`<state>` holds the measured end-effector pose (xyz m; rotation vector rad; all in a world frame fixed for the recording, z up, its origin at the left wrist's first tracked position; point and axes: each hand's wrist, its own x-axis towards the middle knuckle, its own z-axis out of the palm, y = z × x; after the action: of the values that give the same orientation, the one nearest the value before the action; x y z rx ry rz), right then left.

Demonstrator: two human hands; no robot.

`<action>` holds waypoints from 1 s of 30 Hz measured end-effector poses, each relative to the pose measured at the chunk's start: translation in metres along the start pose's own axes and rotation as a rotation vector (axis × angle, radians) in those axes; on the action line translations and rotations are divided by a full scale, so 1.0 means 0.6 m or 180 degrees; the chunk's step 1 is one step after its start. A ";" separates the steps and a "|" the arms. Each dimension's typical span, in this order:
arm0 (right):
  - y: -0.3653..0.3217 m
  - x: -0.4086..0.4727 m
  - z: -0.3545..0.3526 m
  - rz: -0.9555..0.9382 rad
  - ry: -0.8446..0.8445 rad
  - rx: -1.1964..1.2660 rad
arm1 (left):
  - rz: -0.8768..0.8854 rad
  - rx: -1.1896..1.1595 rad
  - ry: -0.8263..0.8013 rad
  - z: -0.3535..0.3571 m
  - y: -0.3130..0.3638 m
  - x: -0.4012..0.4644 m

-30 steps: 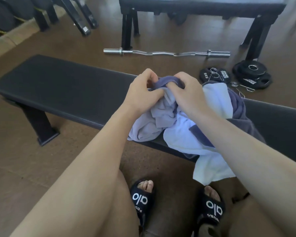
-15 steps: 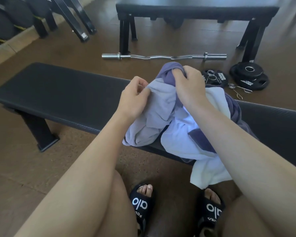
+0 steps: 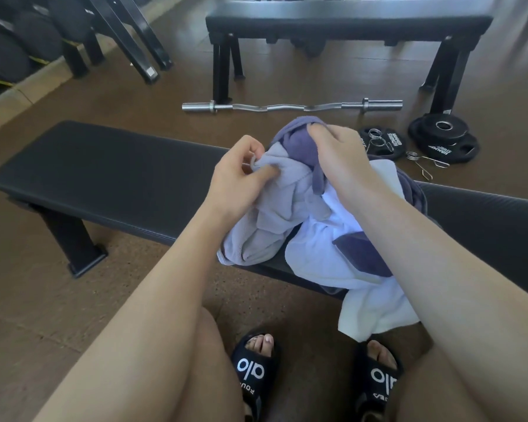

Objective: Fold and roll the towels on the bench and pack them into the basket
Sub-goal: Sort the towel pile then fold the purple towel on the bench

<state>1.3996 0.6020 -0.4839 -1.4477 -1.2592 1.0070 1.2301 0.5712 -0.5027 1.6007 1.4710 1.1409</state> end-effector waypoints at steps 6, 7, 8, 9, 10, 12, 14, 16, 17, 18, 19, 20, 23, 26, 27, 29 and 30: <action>0.002 0.020 -0.015 0.0161 0.0636 0.0884 | -0.0370 -0.0218 0.0159 -0.026 0.002 -0.002; 0.001 0.020 -0.016 0.0135 0.0647 0.0960 | -0.0373 -0.0155 0.0144 -0.029 0.000 -0.005; -0.001 0.020 -0.014 0.0111 0.0628 0.1010 | -0.0393 -0.0135 0.0117 -0.032 0.000 -0.007; -0.005 0.018 -0.013 0.0071 0.0552 0.1067 | -0.0412 -0.0170 0.0028 -0.034 0.001 -0.008; -0.009 0.017 -0.009 0.0047 0.0389 0.1115 | -0.0437 -0.0246 -0.0137 -0.035 0.004 -0.008; -0.013 0.012 0.004 0.0014 -0.0103 0.1306 | -0.0489 -0.0394 -0.0487 -0.029 0.014 -0.008; -0.015 -0.001 0.014 -0.0156 -0.0655 0.1350 | -0.0486 -0.0434 -0.0436 -0.018 0.024 -0.008; -0.017 -0.012 0.017 -0.0435 -0.1105 0.1230 | -0.0384 -0.0458 -0.0133 -0.007 0.026 -0.005; -0.019 -0.016 0.016 -0.0519 -0.1294 0.1171 | -0.0374 -0.0567 -0.0035 -0.004 0.021 -0.003; -0.019 -0.019 0.014 -0.0537 -0.1447 0.1123 | -0.0392 -0.0715 0.0018 -0.003 0.013 0.001; -0.019 -0.022 0.013 -0.0527 -0.1563 0.1071 | -0.0418 -0.0888 0.0005 -0.005 0.006 0.004; -0.018 -0.025 0.011 -0.0529 -0.1633 0.0976 | -0.0432 -0.1014 -0.0049 -0.009 -0.003 0.008; -0.016 -0.036 0.009 -0.0600 -0.1953 0.0567 | -0.0298 -0.0939 -0.0167 -0.017 -0.015 0.013; -0.018 -0.042 0.012 -0.0748 -0.1946 -0.0049 | -0.0007 -0.0388 0.0016 -0.013 -0.015 0.021; -0.016 -0.042 0.015 -0.0865 -0.1723 -0.0254 | 0.0043 -0.0260 0.0141 -0.012 -0.012 0.021; -0.006 -0.046 0.024 -0.0942 -0.1138 -0.0779 | 0.0054 -0.0309 0.0445 -0.012 -0.008 0.021; 0.003 -0.045 0.027 -0.0895 -0.0935 -0.1141 | 0.0073 -0.0427 0.0624 -0.014 -0.005 0.022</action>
<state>1.3808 0.5771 -0.4894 -1.3628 -1.8768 0.8514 1.2210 0.5838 -0.4998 1.4509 1.4670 1.4125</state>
